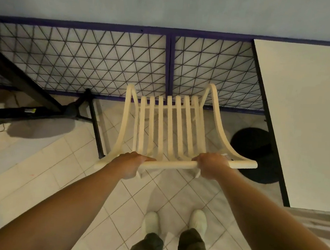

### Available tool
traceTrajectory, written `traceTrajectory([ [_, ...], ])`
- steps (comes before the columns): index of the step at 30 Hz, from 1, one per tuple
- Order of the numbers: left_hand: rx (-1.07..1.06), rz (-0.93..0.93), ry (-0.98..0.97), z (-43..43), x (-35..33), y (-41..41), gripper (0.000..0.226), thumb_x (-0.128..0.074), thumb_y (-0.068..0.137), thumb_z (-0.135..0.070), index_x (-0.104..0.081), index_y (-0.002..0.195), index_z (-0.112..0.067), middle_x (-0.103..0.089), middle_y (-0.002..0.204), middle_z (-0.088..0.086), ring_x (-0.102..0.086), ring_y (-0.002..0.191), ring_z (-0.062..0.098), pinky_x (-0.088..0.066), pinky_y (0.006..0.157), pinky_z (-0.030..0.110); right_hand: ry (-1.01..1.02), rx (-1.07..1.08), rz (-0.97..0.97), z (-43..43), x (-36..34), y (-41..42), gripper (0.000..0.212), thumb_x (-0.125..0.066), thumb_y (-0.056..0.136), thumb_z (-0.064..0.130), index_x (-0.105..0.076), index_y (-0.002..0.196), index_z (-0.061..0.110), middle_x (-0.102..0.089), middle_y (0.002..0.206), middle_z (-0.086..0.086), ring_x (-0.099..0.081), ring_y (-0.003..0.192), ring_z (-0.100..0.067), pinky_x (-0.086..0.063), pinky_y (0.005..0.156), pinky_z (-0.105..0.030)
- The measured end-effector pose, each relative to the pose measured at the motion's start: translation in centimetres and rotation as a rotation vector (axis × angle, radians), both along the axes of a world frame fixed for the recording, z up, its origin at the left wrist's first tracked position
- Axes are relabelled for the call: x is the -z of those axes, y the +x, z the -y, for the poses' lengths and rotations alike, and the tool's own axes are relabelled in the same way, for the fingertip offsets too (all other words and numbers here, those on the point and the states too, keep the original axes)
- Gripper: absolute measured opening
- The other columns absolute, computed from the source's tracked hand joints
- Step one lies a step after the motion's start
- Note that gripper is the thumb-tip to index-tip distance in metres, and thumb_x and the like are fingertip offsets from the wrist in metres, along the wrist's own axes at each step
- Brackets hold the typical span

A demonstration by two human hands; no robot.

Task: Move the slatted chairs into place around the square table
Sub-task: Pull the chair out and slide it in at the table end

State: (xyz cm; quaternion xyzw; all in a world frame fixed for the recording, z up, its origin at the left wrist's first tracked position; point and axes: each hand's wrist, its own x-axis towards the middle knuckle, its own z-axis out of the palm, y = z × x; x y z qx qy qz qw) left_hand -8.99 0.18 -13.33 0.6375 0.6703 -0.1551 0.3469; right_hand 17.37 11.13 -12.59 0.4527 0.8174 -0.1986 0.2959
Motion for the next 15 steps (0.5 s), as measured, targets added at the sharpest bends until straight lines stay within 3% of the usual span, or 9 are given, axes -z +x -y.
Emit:
traceTrajectory([
  [8,0.036,-0.033,-0.006,0.4,0.3,-2.9,0.089,-0.05,0.094,0.007,-0.03,0.146,-0.062,-0.057,0.11,-0.004,-0.056,0.076,0.017,-0.045,0.065,0.029,-0.005,0.072,-0.034,2.1,1.0,-2.3,0.046,-0.064,0.089,0.017,-0.057,0.132,0.032,-0.066,0.107,0.004,-0.064,0.1,-0.021,-0.055,0.09,-0.043],
  [11,0.033,-0.017,-0.007,0.4,0.5,-3.2,0.087,-0.05,0.093,0.005,-0.031,0.146,-0.061,-0.058,0.111,-0.002,-0.06,0.079,0.019,-0.049,0.064,0.031,0.002,0.087,-0.051,2.3,1.0,-2.3,0.046,-0.066,0.089,0.019,-0.058,0.132,0.034,-0.066,0.106,0.005,-0.064,0.098,-0.019,-0.055,0.09,-0.041],
  [15,0.043,0.024,-0.008,0.3,0.4,-3.5,0.071,-0.055,0.095,-0.014,-0.032,0.148,-0.056,-0.061,0.114,-0.003,-0.059,0.084,0.019,-0.047,0.069,0.03,0.018,0.07,-0.057,2.4,0.4,-2.1,0.047,-0.065,0.09,0.018,-0.058,0.133,0.035,-0.066,0.107,0.005,-0.064,0.096,-0.018,-0.054,0.09,-0.039],
])
